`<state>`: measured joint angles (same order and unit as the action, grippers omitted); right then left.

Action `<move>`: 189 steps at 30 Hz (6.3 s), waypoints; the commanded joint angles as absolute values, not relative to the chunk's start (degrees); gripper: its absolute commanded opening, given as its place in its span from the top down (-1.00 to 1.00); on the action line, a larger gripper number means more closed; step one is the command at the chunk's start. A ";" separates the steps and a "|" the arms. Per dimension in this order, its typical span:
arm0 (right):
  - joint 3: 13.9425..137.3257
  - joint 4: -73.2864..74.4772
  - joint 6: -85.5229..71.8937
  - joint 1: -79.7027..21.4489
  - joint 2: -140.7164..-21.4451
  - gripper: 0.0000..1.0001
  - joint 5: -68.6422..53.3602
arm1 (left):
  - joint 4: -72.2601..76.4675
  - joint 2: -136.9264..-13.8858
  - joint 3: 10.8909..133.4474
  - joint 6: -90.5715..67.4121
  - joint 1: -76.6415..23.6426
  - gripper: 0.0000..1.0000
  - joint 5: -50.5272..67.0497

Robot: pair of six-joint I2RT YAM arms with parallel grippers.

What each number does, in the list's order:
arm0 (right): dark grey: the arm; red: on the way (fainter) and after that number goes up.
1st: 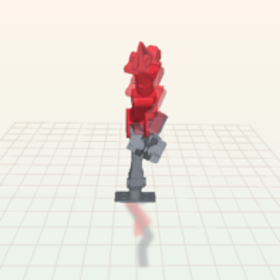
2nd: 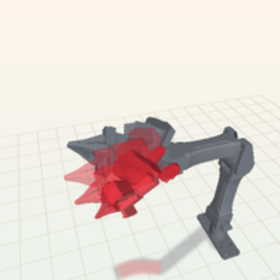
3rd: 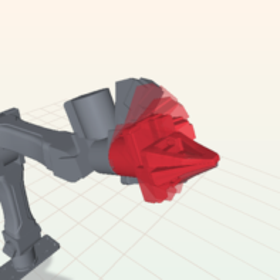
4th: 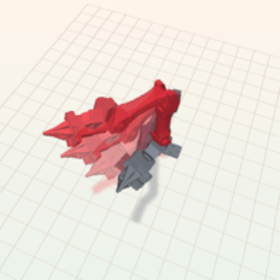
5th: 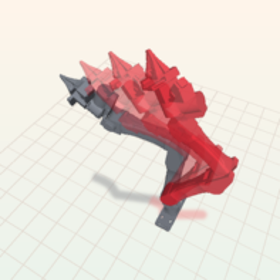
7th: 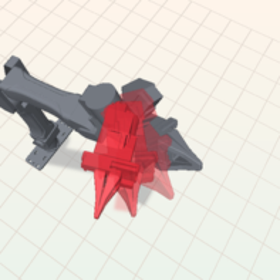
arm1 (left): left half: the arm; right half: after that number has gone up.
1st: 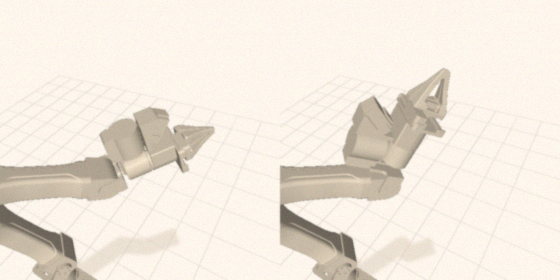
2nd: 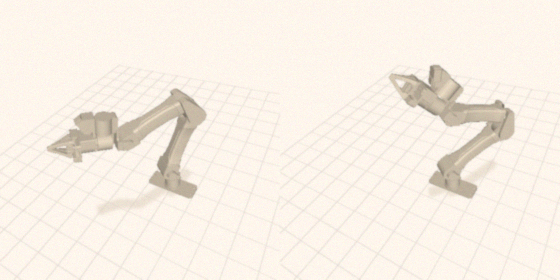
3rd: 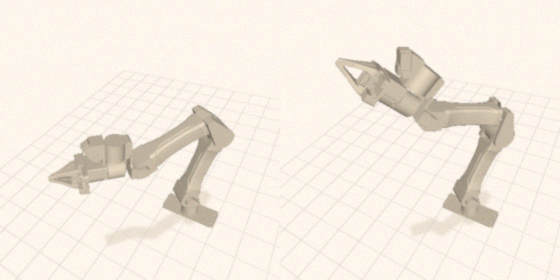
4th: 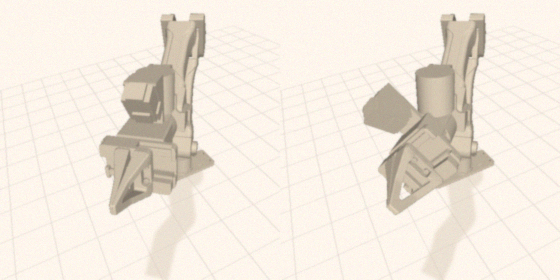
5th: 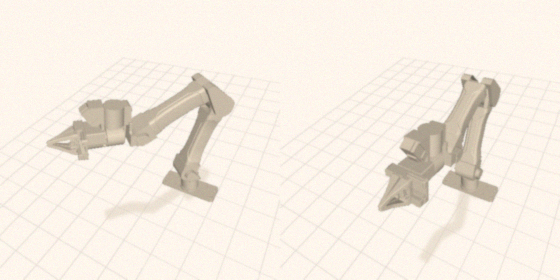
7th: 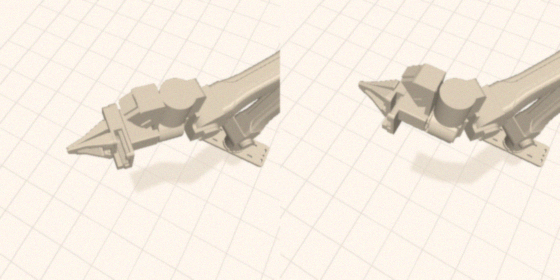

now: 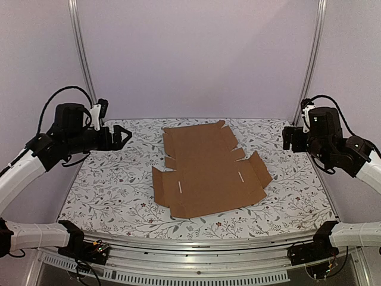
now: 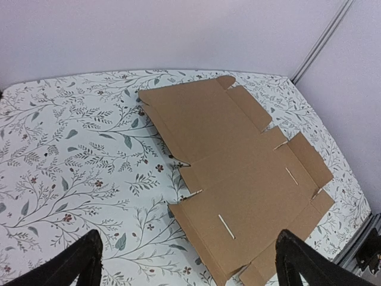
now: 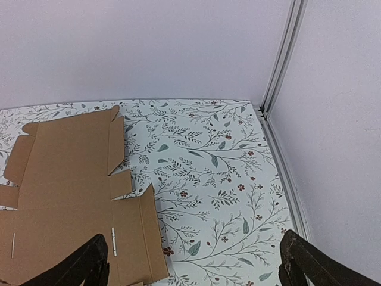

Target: Fold the paper box

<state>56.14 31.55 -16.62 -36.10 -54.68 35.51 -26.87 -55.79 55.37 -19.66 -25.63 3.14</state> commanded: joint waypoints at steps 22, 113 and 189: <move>40.96 33.60 -32.21 -36.93 -49.90 -0.98 7.58 | -26.61 -69.47 54.45 -32.12 -27.51 -0.97 4.81; 75.13 43.18 -4.35 -44.87 -74.35 1.00 4.69 | -34.10 -77.47 87.67 -3.05 -29.61 -0.99 22.67; 79.19 46.14 5.48 -46.22 -70.16 1.00 -5.36 | -35.14 -121.75 123.67 52.10 -41.57 0.78 45.26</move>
